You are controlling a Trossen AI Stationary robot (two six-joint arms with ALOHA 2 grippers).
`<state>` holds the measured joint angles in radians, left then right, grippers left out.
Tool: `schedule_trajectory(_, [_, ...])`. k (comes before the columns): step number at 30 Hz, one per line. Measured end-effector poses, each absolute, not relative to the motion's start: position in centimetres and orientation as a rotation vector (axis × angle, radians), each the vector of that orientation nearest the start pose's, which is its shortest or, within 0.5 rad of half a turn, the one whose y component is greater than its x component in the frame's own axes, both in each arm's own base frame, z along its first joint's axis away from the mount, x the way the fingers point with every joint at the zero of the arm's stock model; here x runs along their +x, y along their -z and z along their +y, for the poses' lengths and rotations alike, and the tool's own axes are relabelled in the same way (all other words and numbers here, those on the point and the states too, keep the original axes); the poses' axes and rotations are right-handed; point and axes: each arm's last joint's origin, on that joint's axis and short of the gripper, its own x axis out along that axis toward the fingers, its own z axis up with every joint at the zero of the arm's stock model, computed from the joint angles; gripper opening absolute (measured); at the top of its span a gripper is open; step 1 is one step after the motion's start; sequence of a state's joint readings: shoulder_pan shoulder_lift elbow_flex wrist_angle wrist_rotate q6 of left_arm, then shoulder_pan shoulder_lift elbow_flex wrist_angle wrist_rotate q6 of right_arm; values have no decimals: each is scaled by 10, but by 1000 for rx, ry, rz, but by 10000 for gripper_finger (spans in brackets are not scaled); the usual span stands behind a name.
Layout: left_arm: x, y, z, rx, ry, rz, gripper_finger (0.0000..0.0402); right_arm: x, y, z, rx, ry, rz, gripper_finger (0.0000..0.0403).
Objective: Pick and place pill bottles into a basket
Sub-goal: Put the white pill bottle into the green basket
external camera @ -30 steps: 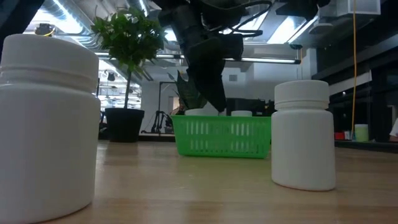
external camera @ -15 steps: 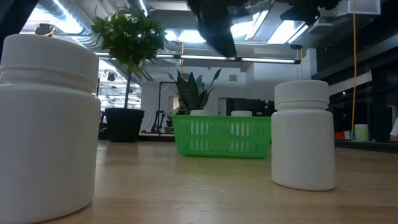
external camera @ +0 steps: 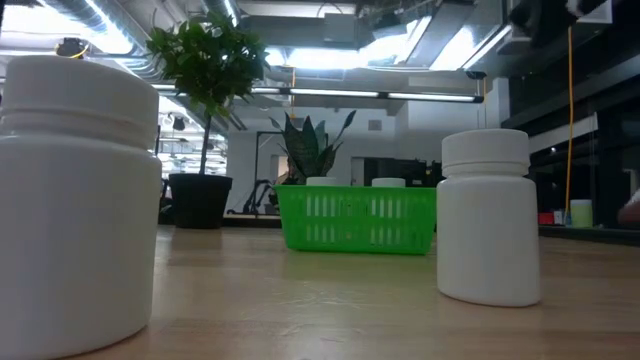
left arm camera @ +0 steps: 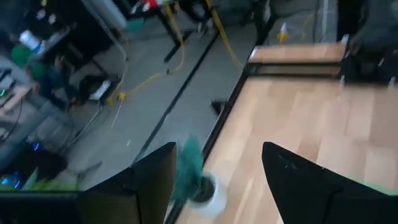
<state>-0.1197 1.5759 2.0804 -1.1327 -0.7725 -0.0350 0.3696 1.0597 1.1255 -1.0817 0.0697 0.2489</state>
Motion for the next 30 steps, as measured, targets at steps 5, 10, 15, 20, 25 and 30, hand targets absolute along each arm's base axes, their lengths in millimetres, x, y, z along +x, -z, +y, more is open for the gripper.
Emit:
schedule_trajectory(5, [244,-483,-23,192,-653,664,233,194,-335,100,5,-147,1142,260])
schedule_trajectory(10, [232,-470,-40,235,-614,770,233,206,-325,136,88,-112,1225,260])
schedule_trajectory(15, [232,-449,-55,314,-566,830,233,206,-305,169,226,9,1307,260])
schedule_trajectory(20, [234,-422,-57,360,-572,910,233,214,-287,198,372,62,1315,260])
schedule_trajectory(25, [234,-395,-58,378,-559,999,233,219,-267,221,465,126,1338,260])
schedule_trajectory(30, [238,-375,-61,352,-491,1047,233,220,-248,233,519,250,1381,260])
